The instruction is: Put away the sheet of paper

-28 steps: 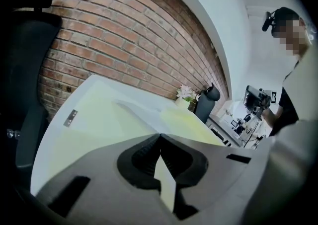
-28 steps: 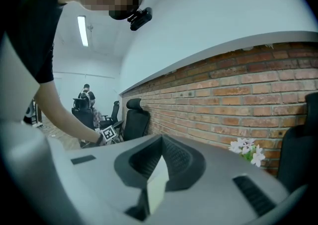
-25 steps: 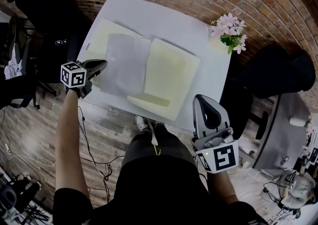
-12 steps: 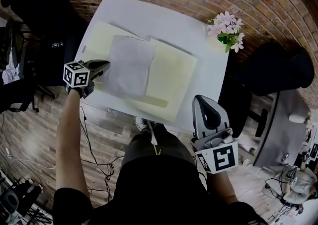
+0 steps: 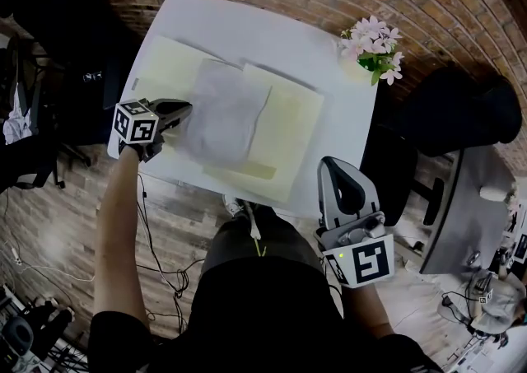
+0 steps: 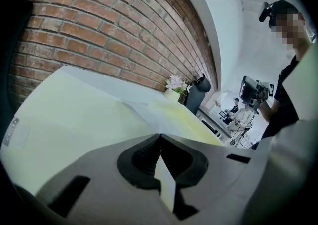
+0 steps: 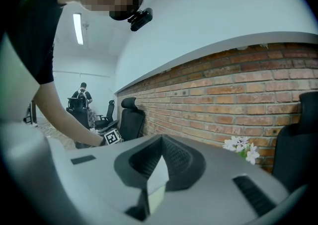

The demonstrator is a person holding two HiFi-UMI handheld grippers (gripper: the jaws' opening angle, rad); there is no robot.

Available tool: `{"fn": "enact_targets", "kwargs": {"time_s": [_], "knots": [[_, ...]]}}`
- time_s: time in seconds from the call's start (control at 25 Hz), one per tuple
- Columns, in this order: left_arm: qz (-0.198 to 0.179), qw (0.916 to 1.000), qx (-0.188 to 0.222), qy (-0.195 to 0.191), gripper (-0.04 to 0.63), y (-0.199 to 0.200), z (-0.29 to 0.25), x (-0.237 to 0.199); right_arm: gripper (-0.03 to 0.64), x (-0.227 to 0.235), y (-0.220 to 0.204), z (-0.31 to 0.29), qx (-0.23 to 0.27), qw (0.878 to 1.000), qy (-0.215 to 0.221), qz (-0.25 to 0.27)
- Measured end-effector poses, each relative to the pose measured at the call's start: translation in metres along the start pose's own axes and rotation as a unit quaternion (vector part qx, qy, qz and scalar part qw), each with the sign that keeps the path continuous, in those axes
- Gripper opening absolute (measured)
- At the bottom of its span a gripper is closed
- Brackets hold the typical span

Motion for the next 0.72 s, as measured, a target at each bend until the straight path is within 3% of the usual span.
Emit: {"fn": "enact_targets", "kwargs": {"time_s": [0.32,0.72], "knots": [[-0.003,0.9997,-0.007,-0.021,0.025,-0.002,-0.030,0.026,0.014,0.009,0.003,0.003,0.028,1.000,-0.005,0.002],[0.007,0.9998,0.001,-0.017,0.025,-0.006,-0.052,0.046,0.014,0.012,-0.002,0.009,0.019,1.000,-0.005,-0.011]]}}
Point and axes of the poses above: the fingertips, and each gripper's own axes: z backward along the fingers, x to its right, y out of its top, the point moved 5 cm from there along z, backward along the fingers, and after that the axes turned 8 degrees about y, right-handed, at the moved point
